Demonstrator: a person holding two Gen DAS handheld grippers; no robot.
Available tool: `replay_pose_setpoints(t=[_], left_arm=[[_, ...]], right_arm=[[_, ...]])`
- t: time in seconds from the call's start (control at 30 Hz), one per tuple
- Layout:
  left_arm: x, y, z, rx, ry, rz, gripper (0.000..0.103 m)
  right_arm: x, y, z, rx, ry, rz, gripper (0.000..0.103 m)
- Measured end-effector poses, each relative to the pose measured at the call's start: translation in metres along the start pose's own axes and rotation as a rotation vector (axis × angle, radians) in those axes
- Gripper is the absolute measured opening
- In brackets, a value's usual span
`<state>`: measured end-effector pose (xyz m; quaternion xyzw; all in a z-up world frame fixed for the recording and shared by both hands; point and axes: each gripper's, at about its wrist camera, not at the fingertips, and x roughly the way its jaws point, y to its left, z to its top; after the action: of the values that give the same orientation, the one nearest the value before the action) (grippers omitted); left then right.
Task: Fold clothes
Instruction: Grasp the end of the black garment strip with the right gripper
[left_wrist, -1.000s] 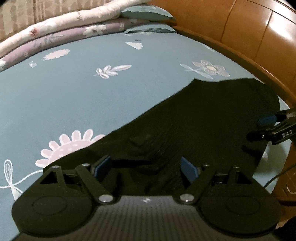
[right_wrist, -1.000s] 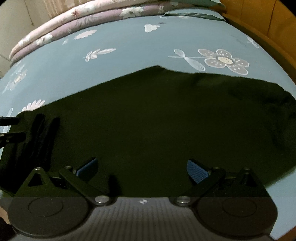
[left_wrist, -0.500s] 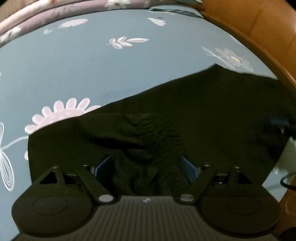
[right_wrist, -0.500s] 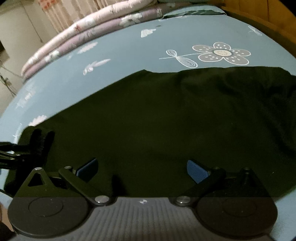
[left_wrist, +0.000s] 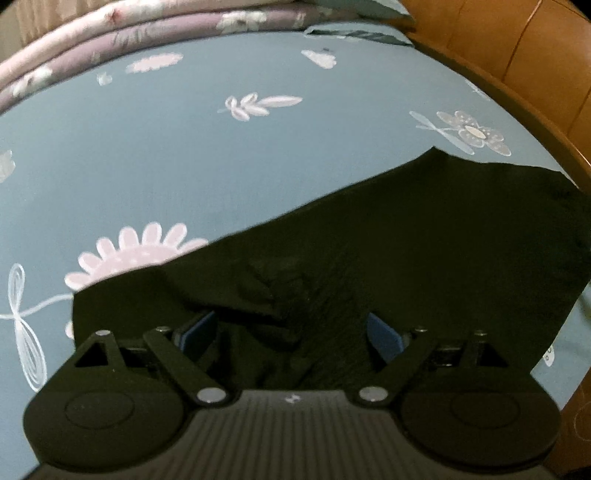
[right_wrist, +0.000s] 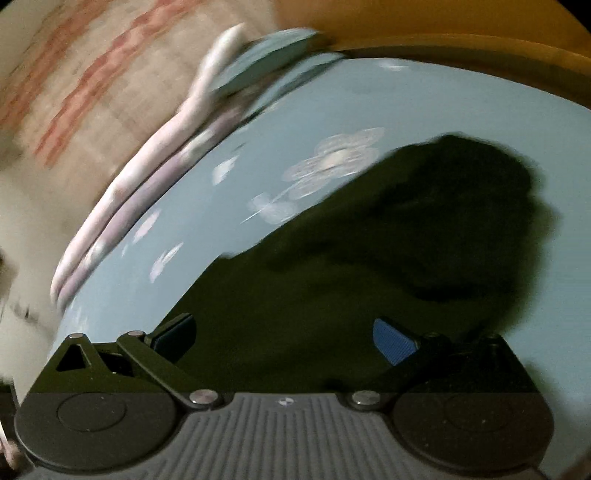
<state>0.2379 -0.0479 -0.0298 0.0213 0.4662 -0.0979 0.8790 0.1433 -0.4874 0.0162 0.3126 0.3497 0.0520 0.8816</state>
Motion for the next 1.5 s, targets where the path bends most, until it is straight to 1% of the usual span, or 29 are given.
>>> replay_pose_setpoints(t=[0.1, 0.17, 0.23, 0.33, 0.43, 0.5, 0.57, 0.67, 0.77, 0.83, 1.0, 1.07, 1.13, 1.23, 1.33, 1.43, 1.5], left_arm=[[-0.01, -0.001, 0.005, 0.015, -0.031, 0.0, 0.088], [-0.015, -0.001, 0.008, 0.024, -0.046, 0.005, 0.088], [-0.015, 0.0, 0.01, 0.029, -0.045, 0.025, 0.088], [-0.016, 0.0, 0.011, 0.026, -0.04, 0.033, 0.088], [-0.018, -0.001, 0.011, 0.03, -0.038, 0.04, 0.088], [-0.019, 0.0, 0.011, 0.027, -0.037, 0.042, 0.088], [-0.019, 0.001, 0.011, 0.02, -0.037, 0.039, 0.088], [-0.017, 0.001, 0.01, 0.016, -0.031, 0.038, 0.088], [-0.015, -0.001, 0.008, 0.02, -0.025, 0.033, 0.088], [-0.015, -0.002, 0.006, 0.018, -0.025, 0.034, 0.088], [-0.019, 0.003, 0.004, -0.011, -0.03, 0.04, 0.088], [-0.021, 0.002, 0.006, -0.013, -0.038, 0.041, 0.088], [-0.021, 0.001, 0.007, -0.01, -0.046, 0.038, 0.088], [-0.022, -0.002, 0.008, -0.001, -0.056, 0.031, 0.088], [-0.025, -0.003, 0.004, 0.005, -0.06, 0.029, 0.088], [-0.026, 0.001, 0.0, -0.018, -0.052, 0.042, 0.088], [-0.025, 0.003, -0.002, -0.029, -0.045, 0.05, 0.088]], right_arm=[[-0.023, -0.031, 0.012, 0.073, -0.062, -0.049, 0.103], [-0.027, -0.052, 0.018, 0.132, -0.068, -0.046, 0.103], [-0.022, -0.073, 0.021, 0.179, -0.063, -0.052, 0.103], [-0.002, -0.1, 0.022, 0.255, -0.042, -0.073, 0.103], [0.009, -0.115, 0.023, 0.334, -0.068, 0.024, 0.103], [0.018, -0.124, 0.027, 0.383, -0.082, 0.061, 0.103], [0.026, -0.131, 0.035, 0.404, -0.092, 0.09, 0.103], [0.039, -0.133, 0.051, 0.381, -0.078, 0.09, 0.103], [0.042, -0.133, 0.058, 0.348, -0.051, 0.085, 0.103], [0.038, -0.131, 0.054, 0.342, -0.04, 0.089, 0.103], [0.025, -0.123, 0.026, 0.316, -0.046, 0.133, 0.103], [0.03, -0.12, 0.031, 0.284, -0.044, 0.119, 0.103], [0.039, -0.123, 0.045, 0.299, -0.035, 0.114, 0.103], [0.053, -0.128, 0.06, 0.308, -0.042, 0.134, 0.103], [0.053, -0.127, 0.057, 0.283, -0.039, 0.155, 0.103], [0.046, -0.12, 0.043, 0.222, -0.047, 0.171, 0.103], [0.052, -0.118, 0.048, 0.175, -0.029, 0.166, 0.103]])
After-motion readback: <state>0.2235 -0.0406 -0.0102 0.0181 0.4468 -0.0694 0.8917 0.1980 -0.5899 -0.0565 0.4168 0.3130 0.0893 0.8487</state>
